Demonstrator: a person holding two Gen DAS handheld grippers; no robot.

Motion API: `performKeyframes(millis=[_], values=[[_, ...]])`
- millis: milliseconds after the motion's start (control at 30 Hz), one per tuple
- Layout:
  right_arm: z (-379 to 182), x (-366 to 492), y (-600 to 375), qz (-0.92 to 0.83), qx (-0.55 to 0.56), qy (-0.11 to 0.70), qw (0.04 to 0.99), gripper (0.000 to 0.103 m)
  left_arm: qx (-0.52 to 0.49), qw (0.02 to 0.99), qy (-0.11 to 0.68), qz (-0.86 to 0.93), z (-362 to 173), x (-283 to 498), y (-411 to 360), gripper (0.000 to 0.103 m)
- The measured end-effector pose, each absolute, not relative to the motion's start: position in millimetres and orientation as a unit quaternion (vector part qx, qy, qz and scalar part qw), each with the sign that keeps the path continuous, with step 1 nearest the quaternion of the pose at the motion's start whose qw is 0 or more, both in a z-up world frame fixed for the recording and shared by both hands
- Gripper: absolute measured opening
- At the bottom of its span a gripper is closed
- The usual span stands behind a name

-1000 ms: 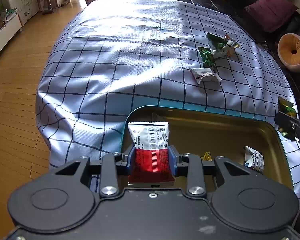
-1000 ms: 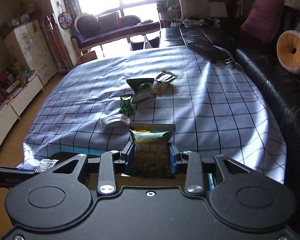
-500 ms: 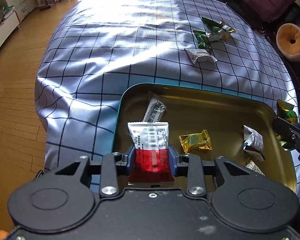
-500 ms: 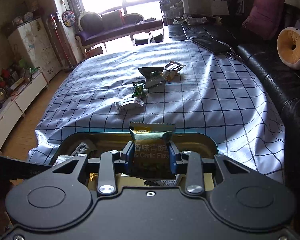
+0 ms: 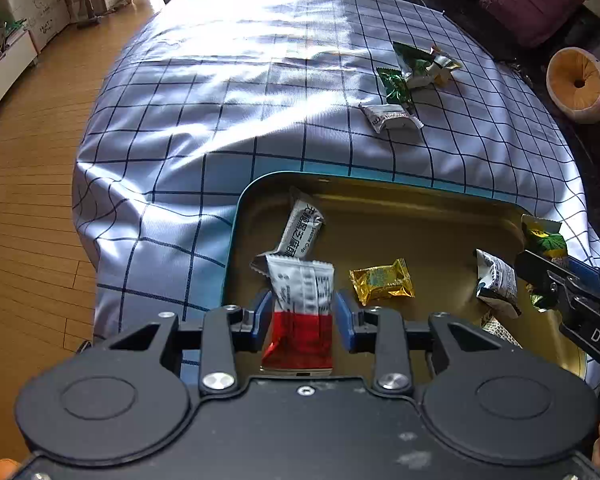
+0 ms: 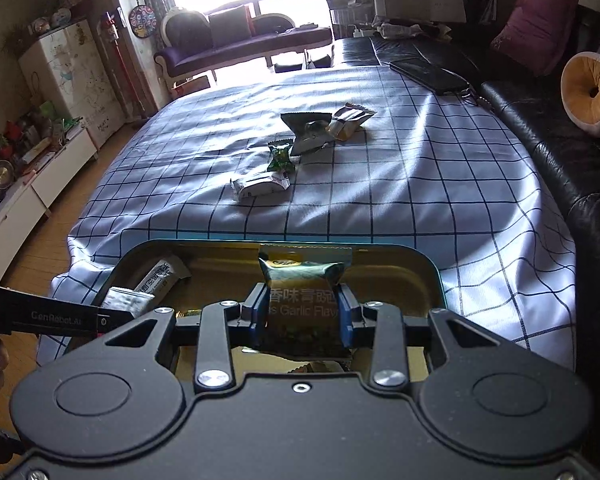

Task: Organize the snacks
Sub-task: 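Open the right tool to drop the green packet while the left lowers the red packet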

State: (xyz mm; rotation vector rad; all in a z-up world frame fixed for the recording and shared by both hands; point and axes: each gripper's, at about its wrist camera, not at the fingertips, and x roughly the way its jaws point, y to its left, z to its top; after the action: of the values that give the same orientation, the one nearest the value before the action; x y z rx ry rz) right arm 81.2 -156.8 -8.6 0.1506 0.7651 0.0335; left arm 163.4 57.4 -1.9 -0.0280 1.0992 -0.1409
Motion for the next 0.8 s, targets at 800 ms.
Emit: performKeyframes(millis=[800], values=[[-12.3,81.6,-151.4,0.025,0.068,0.394,0.916,0.048,-0.008,0.842,0.534,-0.072,-6.1,162.3,53.5,0.037]])
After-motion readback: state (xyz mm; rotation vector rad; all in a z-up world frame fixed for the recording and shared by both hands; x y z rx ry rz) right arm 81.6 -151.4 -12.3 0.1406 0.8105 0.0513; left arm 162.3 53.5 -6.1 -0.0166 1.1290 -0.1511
